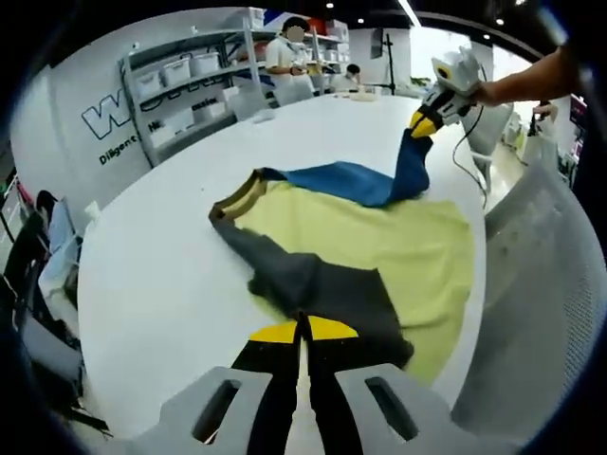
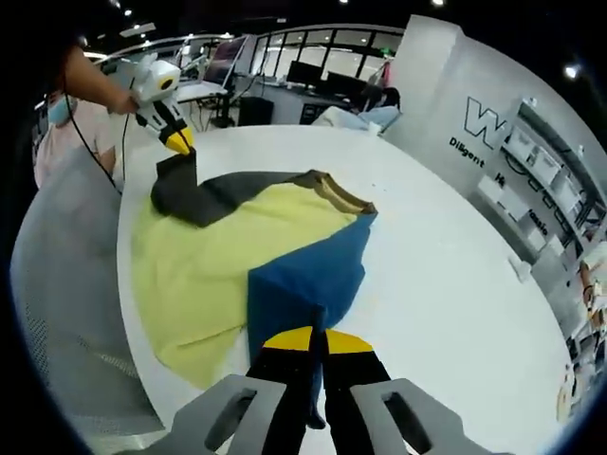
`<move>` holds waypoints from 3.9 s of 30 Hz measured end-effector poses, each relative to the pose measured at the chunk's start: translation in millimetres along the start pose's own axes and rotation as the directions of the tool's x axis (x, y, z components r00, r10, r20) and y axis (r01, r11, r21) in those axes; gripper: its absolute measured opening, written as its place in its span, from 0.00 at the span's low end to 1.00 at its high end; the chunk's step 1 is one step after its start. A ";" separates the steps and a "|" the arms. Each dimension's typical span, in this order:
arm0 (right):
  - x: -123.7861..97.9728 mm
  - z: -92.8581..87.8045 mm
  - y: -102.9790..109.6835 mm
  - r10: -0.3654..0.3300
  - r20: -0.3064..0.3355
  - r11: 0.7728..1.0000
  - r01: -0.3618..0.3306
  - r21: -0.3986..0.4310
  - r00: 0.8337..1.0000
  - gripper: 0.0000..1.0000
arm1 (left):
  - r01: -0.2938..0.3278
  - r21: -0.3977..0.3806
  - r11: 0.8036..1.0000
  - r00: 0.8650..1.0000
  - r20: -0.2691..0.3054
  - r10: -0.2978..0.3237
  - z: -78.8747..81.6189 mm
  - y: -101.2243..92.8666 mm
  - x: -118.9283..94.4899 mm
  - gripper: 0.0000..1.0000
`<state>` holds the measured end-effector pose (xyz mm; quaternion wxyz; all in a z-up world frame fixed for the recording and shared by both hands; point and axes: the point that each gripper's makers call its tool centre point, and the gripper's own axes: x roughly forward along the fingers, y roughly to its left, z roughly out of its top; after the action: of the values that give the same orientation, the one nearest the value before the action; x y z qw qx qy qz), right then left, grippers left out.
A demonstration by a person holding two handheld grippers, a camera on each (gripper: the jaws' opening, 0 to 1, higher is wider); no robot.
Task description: Fold the garment on the visible template until the final outline fits inside the template.
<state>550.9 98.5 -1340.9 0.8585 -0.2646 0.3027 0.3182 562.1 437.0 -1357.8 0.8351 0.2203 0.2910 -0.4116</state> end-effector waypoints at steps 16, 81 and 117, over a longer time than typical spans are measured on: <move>-9.7 0.4 -46.8 -0.095 -0.026 0.995 0.096 0.025 0.995 0.00 | -0.132 -0.042 0.990 0.991 -0.011 0.131 -4.7 45.5 -13.1 0.01; -83.5 -40.6 -175.7 -0.348 -0.114 0.856 0.365 0.366 0.931 0.00 | -0.496 -0.152 0.855 0.868 -0.128 0.481 -47.9 185.4 -106.7 0.01; -76.6 -113.0 -169.0 -0.330 -0.284 0.794 0.427 0.432 0.900 0.00 | -0.584 -0.257 0.770 0.807 -0.292 0.514 -116.2 214.4 -118.2 0.01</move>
<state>583.6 -115.3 -1320.4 0.9095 -0.1266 0.3952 0.0259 643.5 694.7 -1336.6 0.9092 0.1922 0.3631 -0.0678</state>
